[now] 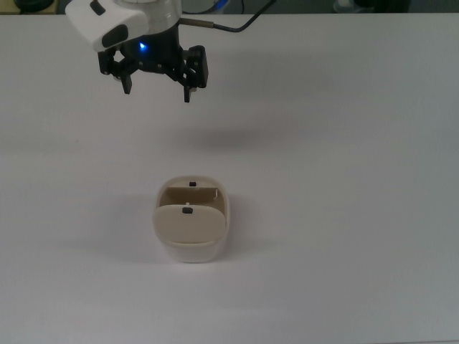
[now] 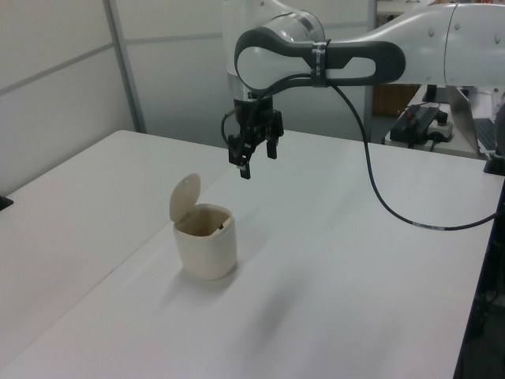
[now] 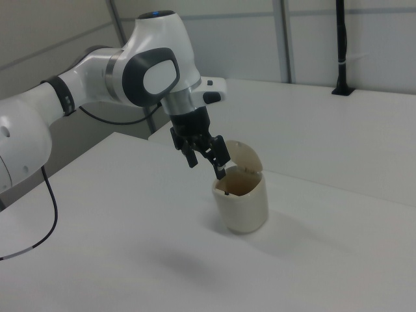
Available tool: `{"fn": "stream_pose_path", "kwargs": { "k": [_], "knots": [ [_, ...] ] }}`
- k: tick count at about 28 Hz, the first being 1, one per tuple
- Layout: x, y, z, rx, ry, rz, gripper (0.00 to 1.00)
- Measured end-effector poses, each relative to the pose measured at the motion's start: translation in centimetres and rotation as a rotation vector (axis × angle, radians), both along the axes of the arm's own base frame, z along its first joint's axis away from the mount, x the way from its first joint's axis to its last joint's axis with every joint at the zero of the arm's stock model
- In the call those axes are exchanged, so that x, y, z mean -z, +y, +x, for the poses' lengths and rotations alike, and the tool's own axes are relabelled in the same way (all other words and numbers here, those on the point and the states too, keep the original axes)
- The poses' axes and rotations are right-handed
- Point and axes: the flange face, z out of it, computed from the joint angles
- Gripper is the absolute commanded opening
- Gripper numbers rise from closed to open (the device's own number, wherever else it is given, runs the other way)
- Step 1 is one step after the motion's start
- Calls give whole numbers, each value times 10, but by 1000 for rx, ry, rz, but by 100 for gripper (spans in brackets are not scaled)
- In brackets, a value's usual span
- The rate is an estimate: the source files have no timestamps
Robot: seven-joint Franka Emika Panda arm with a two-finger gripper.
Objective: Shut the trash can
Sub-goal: 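Move the gripper toward the raised lid of the cream trash can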
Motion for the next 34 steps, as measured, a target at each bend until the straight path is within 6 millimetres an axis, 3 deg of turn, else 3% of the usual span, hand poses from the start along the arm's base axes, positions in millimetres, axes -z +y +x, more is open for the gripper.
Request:
{"fn": "stream_pose_path", "kwargs": {
  "k": [5, 10, 15, 19, 22, 27, 31, 34],
  "knots": [
    [0, 0, 1, -7, -5, 0, 100],
    [-4, 2, 8, -20, -66, -1, 84],
    [5, 6, 21, -31, -135, -1, 79],
    [15, 11, 38, -39, -215, 0, 62],
    [18, 13, 48, -35, -275, 2, 43],
    [13, 15, 60, -18, -390, 7, 20],
    [8, 17, 66, 4, -459, 15, 7],
    [10, 21, 73, 18, -516, 25, 5]
  ]
}}
